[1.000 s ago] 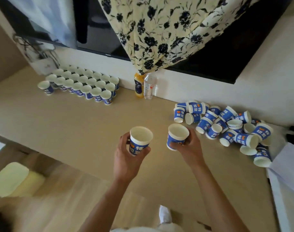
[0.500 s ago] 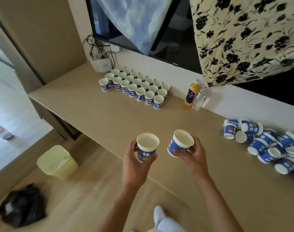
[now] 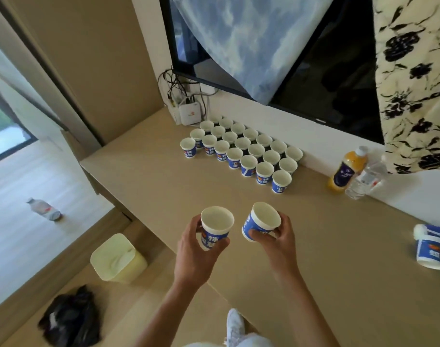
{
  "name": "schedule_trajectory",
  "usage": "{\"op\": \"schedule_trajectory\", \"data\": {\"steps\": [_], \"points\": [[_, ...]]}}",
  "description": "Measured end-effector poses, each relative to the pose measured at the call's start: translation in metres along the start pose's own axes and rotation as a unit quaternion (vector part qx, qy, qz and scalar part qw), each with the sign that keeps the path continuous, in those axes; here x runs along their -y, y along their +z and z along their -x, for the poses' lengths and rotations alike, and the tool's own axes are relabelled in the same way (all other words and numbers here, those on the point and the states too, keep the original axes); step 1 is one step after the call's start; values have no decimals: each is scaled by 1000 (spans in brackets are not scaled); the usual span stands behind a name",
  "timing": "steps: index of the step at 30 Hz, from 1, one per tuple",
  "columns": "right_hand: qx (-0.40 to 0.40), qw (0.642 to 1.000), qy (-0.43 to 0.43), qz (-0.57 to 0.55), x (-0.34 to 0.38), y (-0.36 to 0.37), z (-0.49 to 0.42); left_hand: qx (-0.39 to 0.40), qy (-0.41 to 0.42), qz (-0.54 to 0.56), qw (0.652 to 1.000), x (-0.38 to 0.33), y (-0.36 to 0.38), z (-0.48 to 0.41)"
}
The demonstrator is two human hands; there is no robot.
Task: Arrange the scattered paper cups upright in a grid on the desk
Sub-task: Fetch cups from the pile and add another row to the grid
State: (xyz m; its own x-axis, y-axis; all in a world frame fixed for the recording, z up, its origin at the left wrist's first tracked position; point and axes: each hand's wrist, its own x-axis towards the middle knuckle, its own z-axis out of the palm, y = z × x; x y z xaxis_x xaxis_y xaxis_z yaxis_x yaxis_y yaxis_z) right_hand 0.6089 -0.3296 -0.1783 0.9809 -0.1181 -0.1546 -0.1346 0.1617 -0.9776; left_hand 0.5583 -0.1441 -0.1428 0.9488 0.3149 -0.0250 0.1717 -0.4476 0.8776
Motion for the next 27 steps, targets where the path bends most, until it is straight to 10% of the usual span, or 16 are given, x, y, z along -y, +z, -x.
{"op": "schedule_trajectory", "data": {"steps": [27], "points": [[-147,968,34,199,-92,262,-251,96,-40,6,995,119,-73,-337]]}}
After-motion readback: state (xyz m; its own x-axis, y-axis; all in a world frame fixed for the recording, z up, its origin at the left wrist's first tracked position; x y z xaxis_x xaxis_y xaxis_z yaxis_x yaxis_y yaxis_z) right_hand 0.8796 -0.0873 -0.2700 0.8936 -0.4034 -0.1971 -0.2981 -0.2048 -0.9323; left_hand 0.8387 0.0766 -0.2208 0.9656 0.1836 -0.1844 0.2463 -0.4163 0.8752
